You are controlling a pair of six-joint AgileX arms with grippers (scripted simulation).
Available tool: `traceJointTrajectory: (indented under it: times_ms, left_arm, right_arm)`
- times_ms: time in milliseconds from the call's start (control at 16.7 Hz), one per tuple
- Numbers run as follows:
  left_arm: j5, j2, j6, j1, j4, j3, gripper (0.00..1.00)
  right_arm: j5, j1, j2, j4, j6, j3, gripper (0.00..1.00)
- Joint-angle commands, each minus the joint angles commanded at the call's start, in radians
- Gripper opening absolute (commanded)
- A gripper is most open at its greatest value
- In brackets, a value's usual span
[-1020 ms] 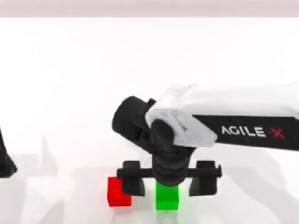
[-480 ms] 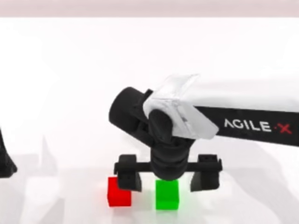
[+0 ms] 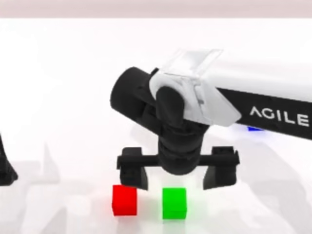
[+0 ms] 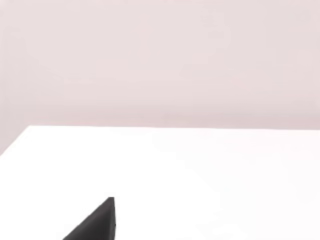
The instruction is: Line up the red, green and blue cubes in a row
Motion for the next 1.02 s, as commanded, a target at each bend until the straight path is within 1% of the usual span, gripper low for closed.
traceJointTrajectory:
  times_ms: [180, 300, 480, 840, 960, 1020]
  left_arm:
    - [0.000, 0.000, 0.000, 0.000, 0.000, 0.000, 1.00]
    - [0.000, 0.000, 0.000, 0.000, 0.000, 0.000, 1.00]
    - [0.000, 0.000, 0.000, 0.000, 0.000, 0.000, 1.00]
    - [0.000, 0.000, 0.000, 0.000, 0.000, 0.000, 1.00]
    - [0.000, 0.000, 0.000, 0.000, 0.000, 0.000, 1.00]
    - [0.000, 0.000, 0.000, 0.000, 0.000, 0.000, 1.00]
  right_arm:
    - [0.000, -0.018, 0.009, 0.001, -0.014, 0.005, 1.00]
    - [0.000, -0.072, 0.028, -0.004, -0.070, 0.032, 1.00]
    - [-0.002, -0.202, 0.075, -0.018, -0.207, 0.091, 1.00]
    - [-0.005, -0.532, 0.187, -0.053, -0.574, 0.220, 1.00]
    - [-0.006, -0.616, 0.212, -0.058, -0.659, 0.255, 1.00]
    - [-0.007, -0.643, 0.220, -0.059, -0.686, 0.268, 1.00]
